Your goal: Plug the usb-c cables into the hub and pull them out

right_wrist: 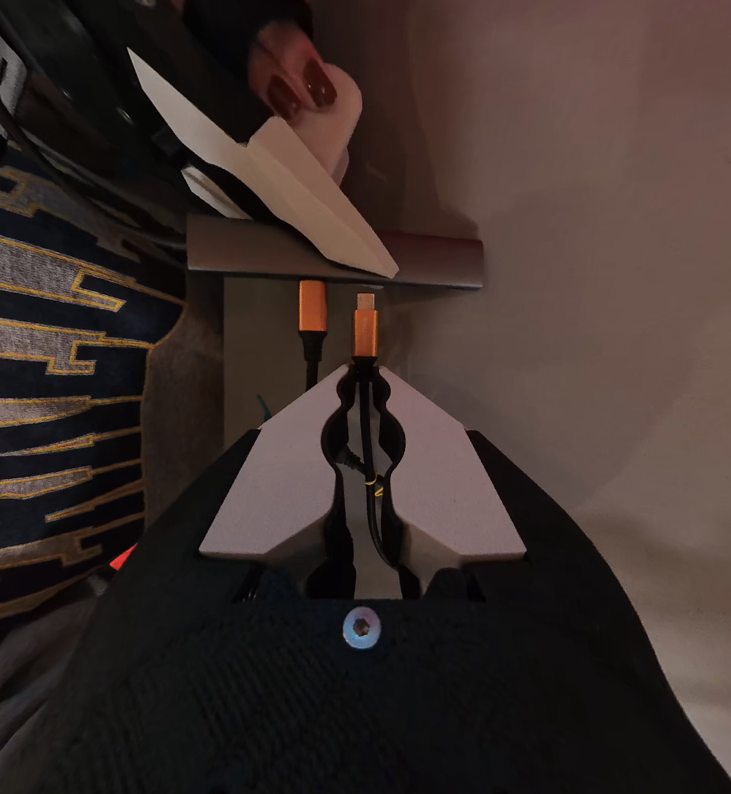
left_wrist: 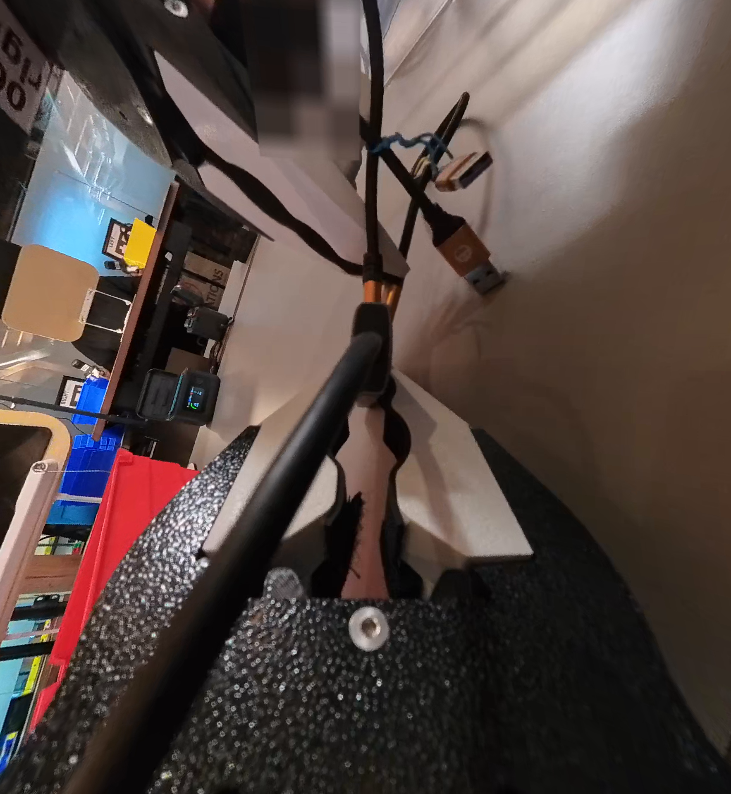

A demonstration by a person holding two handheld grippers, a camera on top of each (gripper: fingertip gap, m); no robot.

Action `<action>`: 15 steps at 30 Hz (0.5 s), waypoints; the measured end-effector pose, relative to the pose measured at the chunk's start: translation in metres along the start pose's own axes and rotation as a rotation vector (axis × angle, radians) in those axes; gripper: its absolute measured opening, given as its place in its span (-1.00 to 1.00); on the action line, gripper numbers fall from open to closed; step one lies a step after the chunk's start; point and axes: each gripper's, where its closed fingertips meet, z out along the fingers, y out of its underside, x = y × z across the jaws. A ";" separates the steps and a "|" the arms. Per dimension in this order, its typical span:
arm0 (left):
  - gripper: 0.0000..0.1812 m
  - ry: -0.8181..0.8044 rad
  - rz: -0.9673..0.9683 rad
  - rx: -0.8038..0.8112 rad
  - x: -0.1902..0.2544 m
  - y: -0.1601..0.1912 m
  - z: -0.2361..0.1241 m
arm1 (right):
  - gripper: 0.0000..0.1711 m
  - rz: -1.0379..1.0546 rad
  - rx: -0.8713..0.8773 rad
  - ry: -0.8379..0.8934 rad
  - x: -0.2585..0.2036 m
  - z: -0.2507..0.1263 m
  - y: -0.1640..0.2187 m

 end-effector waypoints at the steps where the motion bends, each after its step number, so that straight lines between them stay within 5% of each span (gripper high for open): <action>1: -0.92 0.000 0.005 0.000 0.000 0.000 0.000 | -0.94 0.001 -0.004 -0.006 0.000 0.001 0.000; 15: -0.91 -0.006 0.062 0.002 0.003 -0.003 0.002 | -0.94 -0.001 0.006 -0.085 -0.004 0.001 0.000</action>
